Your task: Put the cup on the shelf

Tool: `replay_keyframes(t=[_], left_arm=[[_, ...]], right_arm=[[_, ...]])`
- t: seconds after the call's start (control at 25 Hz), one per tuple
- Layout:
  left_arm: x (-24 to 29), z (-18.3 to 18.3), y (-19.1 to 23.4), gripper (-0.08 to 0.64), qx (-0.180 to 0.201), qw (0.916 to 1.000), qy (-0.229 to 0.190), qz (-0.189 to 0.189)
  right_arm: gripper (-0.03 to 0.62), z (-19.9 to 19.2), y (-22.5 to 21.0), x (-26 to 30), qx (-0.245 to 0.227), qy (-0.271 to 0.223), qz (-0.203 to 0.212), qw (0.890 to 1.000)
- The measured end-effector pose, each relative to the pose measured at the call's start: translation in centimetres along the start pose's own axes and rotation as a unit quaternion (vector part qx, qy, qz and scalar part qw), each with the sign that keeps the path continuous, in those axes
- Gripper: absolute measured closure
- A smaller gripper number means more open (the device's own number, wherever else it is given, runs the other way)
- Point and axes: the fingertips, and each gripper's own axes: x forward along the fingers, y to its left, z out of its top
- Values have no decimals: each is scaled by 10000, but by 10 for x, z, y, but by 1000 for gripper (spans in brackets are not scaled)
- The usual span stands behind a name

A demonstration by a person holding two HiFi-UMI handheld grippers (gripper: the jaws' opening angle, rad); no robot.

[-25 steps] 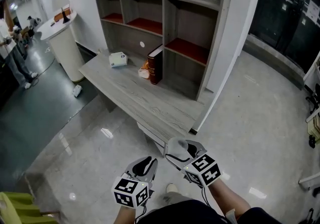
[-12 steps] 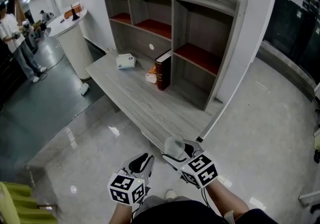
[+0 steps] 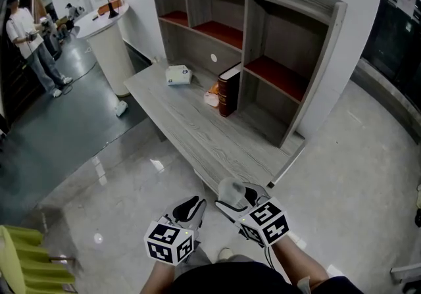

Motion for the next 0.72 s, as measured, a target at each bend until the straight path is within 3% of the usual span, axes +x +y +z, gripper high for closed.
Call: replay_keyframes(t=[0.32,0.72], left_arm=[[7,11,29,485,70,9998,48,-159],[-5,38,130,485,1,9999,50,-145]], right_arm=[[307,13,-10,25,117,61,-151,9998],[307,64,-3,112,159,142,-261,9994]])
